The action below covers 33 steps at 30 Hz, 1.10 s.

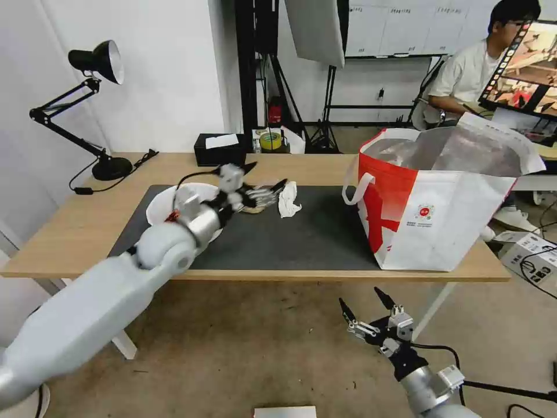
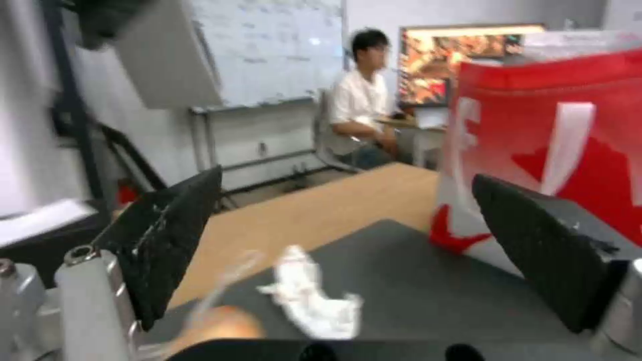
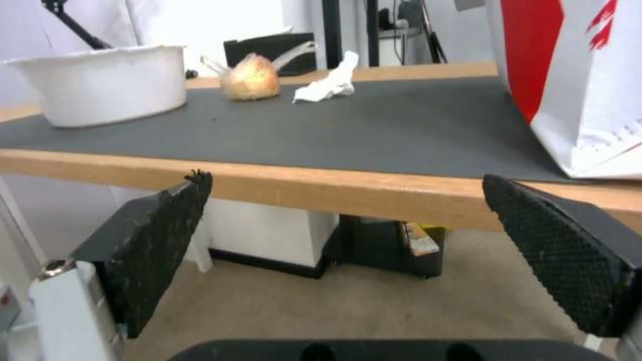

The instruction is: Pick up the trash from the table and place it into the takeout bag.

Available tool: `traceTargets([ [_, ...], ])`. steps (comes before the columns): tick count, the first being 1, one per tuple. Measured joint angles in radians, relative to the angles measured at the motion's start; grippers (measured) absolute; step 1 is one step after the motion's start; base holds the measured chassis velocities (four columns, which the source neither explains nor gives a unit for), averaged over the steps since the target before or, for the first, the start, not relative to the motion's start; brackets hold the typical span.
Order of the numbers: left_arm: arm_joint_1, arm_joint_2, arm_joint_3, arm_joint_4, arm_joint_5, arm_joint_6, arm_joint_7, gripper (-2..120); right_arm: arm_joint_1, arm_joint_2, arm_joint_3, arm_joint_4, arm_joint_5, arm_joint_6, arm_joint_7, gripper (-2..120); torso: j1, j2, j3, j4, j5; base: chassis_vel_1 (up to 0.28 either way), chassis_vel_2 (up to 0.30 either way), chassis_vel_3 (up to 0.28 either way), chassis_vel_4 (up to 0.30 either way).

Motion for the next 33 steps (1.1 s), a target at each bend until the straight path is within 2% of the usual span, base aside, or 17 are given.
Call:
traceTargets([
  [2,0.133,0.028,-0.104,-0.026,0.028,-0.034,0.013,100,-0.001,0.001,0.002,0.002,0.000,0.003,0.000,100,0.000,0.000,0.000,0.0006,0.0004,0.000,0.000,0.000,0.000],
  [3,0.133,0.028,-0.104,-0.026,0.028,-0.034,0.013,100,-0.001,0.001,0.002,0.002,0.000,0.003,0.000,100,0.000,0.000,0.000,0.0006,0.0004,0.000,0.000,0.000,0.000],
  [4,0.199,0.045,-0.148,-0.036,0.049,-0.059,0.019,100,-0.003,0.006,0.003,0.003,0.000,0.006,0.001,100,0.000,0.000,0.000,0.0007,-0.0007,0.000,0.000,0.000,0.000],
  [6,0.277,0.053,-0.203,-0.043,0.079,-0.092,0.027,100,-0.011,0.018,0.009,0.003,0.000,0.012,0.000,100,0.000,0.000,0.000,0.0004,0.0008,0.000,0.000,0.000,0.000],
  [8,0.305,0.050,-0.224,-0.043,0.089,-0.100,0.030,100,-0.014,0.022,0.013,0.005,-0.002,0.013,0.000,100,0.000,0.000,0.000,0.0003,0.0003,0.000,0.000,0.000,0.000],
  [9,0.356,0.038,-0.266,-0.045,0.106,-0.117,0.033,100,-0.018,0.028,0.017,0.005,-0.005,0.015,0.001,100,0.000,0.000,0.000,0.0000,-0.0003,0.000,0.000,0.000,0.000],
  [10,0.400,0.024,-0.305,-0.046,0.120,-0.137,0.033,100,-0.018,0.032,0.017,0.006,-0.007,0.016,0.001,100,0.000,0.000,0.000,-0.0001,0.0006,0.000,0.000,0.000,0.000],
  [12,0.437,0.010,-0.337,-0.049,0.131,-0.149,0.033,100,-0.017,0.035,0.016,0.006,-0.009,0.016,0.002,100,0.000,0.000,0.000,-0.0001,0.0005,0.000,0.000,0.000,0.000],
  [14,0.531,-0.031,-0.418,-0.060,0.159,-0.172,0.033,100,-0.016,0.040,0.013,0.008,-0.014,0.017,0.007,100,0.000,0.000,0.000,0.0001,0.0004,0.000,0.000,0.000,0.000],
  [15,0.531,-0.031,-0.418,-0.060,0.159,-0.172,0.033,100,-0.016,0.040,0.013,0.008,-0.014,0.017,0.007,100,0.000,0.000,0.000,0.0001,0.0004,0.000,0.000,0.000,0.000],
  [18,0.699,-0.127,-0.535,-0.075,0.220,-0.226,0.032,100,-0.013,0.048,0.004,0.008,-0.023,0.022,0.015,100,0.000,0.000,0.000,0.0005,0.0002,0.000,0.000,0.000,0.000],
  [19,0.699,-0.127,-0.535,-0.075,0.220,-0.226,0.032,100,-0.013,0.048,0.004,0.008,-0.023,0.022,0.015,100,0.000,0.000,0.000,0.0005,0.0002,0.000,0.000,0.000,0.000],
  [22,0.825,-0.222,-0.606,-0.074,0.298,-0.281,0.031,100,-0.011,0.055,-0.002,0.005,-0.031,0.026,0.020,100,0.000,0.000,0.000,0.0004,0.0001,0.000,0.000,0.000,0.000],
  [23,0.825,-0.222,-0.606,-0.074,0.298,-0.281,0.031,100,-0.011,0.055,-0.002,0.005,-0.031,0.026,0.020,100,0.000,0.000,0.000,0.0004,0.0001,0.000,0.000,0.000,0.000],
  [26,0.907,-0.300,-0.647,-0.061,0.391,-0.336,0.021,100,-0.008,0.060,-0.004,0.002,-0.045,0.033,0.031,100,0.000,0.000,0.000,0.0004,0.0002,0.000,0.000,0.000,0.000],
  [33,0.950,-0.340,-0.648,-0.049,0.411,-0.359,0.020,100,-0.032,0.084,0.027,0.009,-0.064,0.051,0.037,100,0.000,0.000,0.000,0.0001,0.0006,0.000,0.000,0.000,0.000],
])
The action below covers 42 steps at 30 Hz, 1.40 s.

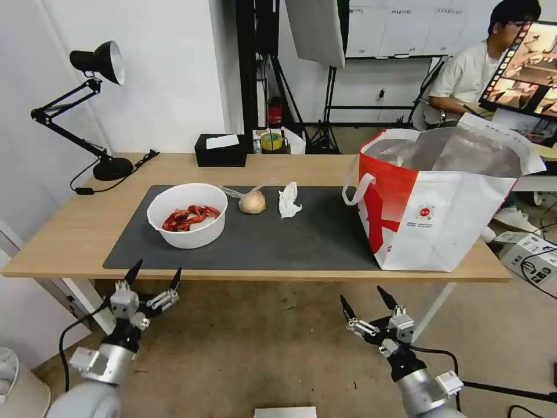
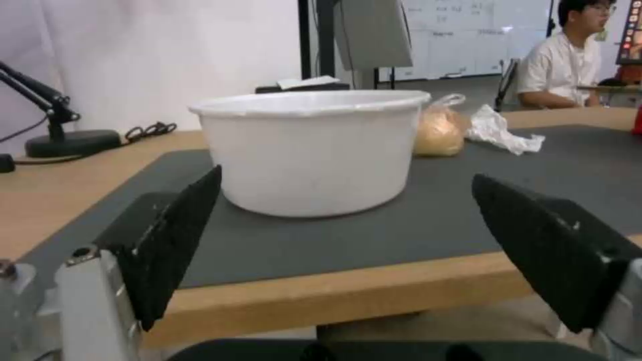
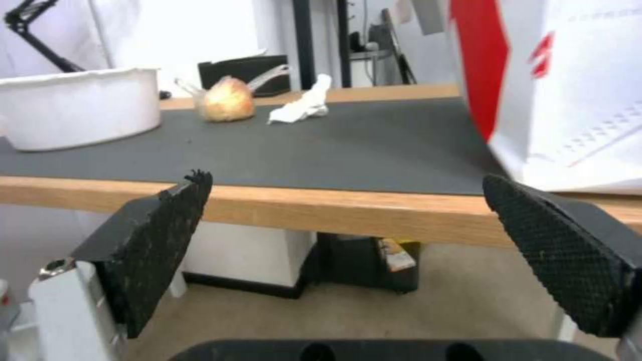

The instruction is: Pick up the trash from the table and place it into the takeout bag.

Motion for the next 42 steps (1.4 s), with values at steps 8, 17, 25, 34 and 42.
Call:
traceTargets([
  [8,0.000,-0.011,0.016,0.010,-0.001,-0.007,0.020,100,-0.013,0.016,0.020,0.020,-0.027,0.001,0.013,100,0.000,0.000,0.000,0.0000,-0.0002,0.000,0.000,0.000,0.000],
  [17,0.004,-0.022,0.016,0.011,-0.003,-0.010,0.028,100,-0.014,0.009,0.019,0.025,-0.031,-0.003,0.017,100,0.000,0.000,0.000,0.0001,-0.0002,0.000,0.000,0.000,0.000],
  [25,-0.004,-0.012,0.007,0.010,-0.011,-0.014,0.027,100,0.087,-0.072,-0.062,0.048,0.022,-0.077,0.027,100,0.000,0.000,0.000,0.0000,-0.0002,0.000,0.000,0.000,0.000],
  [34,-0.010,0.010,0.004,0.001,-0.029,-0.006,0.026,100,0.400,-0.244,-0.259,0.017,0.133,-0.179,0.078,100,0.000,0.000,0.000,0.0003,-0.0001,0.000,0.000,0.000,0.000],
  [42,-0.014,0.009,0.004,0.010,-0.029,-0.002,0.026,100,0.723,-0.272,-0.443,-0.064,0.207,-0.302,0.183,100,0.000,0.000,0.000,0.0003,-0.0003,0.000,0.000,0.000,0.000],
])
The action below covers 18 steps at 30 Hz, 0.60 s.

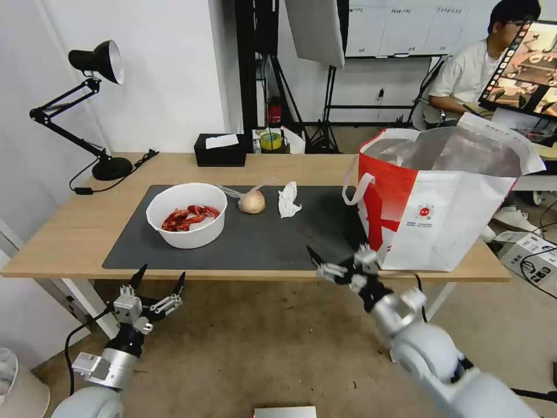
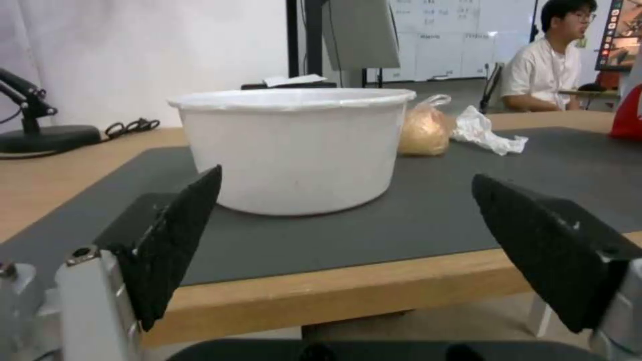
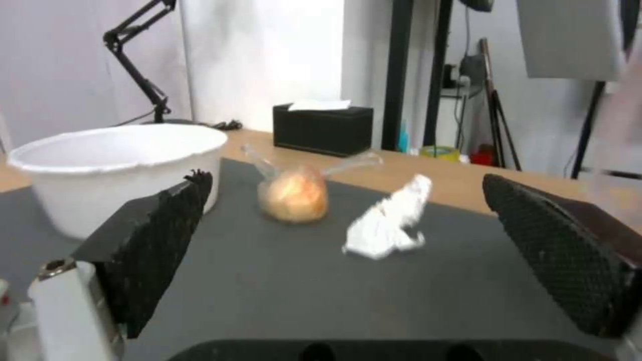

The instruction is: Pick up the trash from the table and place it into the takeout bag.

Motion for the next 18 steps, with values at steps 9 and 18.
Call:
traceTargets([
  [9,-0.006,-0.003,0.000,0.013,0.000,0.002,-0.003,100,0.296,0.082,-0.204,-0.156,0.101,-0.169,0.181,100,0.000,0.000,0.000,0.0000,-0.0001,0.000,0.000,0.000,0.000],
  [18,0.000,0.007,0.000,0.014,0.000,0.019,-0.004,100,0.558,0.236,-0.315,-0.395,0.259,-0.329,0.427,100,0.000,0.000,0.000,-0.0001,-0.0002,0.000,0.000,0.000,0.000],
])
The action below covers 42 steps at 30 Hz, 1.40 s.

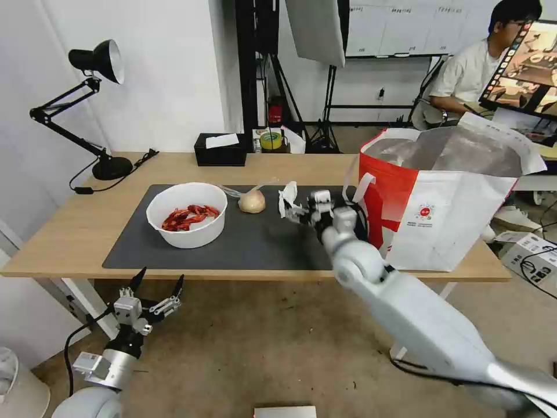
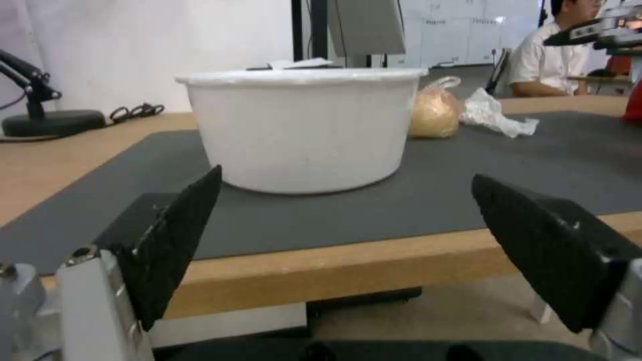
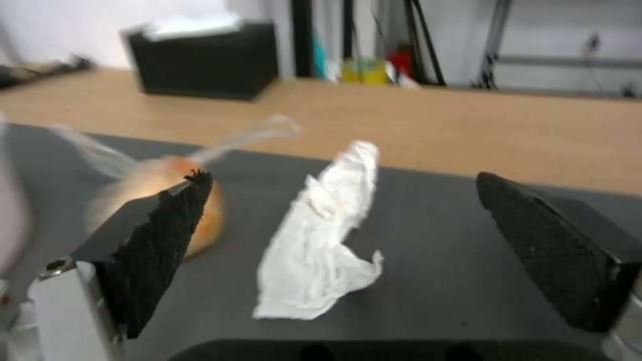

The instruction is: Pick up the trash from the table and place it into the takeout bag.

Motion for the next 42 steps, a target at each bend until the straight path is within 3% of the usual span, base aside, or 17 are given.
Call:
traceTargets([
  [14,0.017,-0.018,-0.002,-0.007,0.000,0.003,0.001,100,0.140,0.217,-0.047,-0.370,-0.031,-0.075,0.047,100,0.000,0.000,0.000,0.0000,0.0002,0.000,0.000,0.000,0.000],
  [34,0.021,-0.027,0.004,-0.006,-0.001,-0.002,0.001,100,0.153,0.237,-0.040,-0.410,-0.019,-0.124,0.023,100,0.000,0.000,0.000,-0.0001,0.0003,0.000,0.000,0.000,0.000],
  [42,0.025,-0.028,0.006,-0.006,-0.004,-0.003,0.001,100,0.144,0.240,-0.036,-0.412,0.001,-0.135,0.024,79,0.000,0.000,0.000,-0.0001,0.0003,0.000,0.000,0.000,0.000],
])
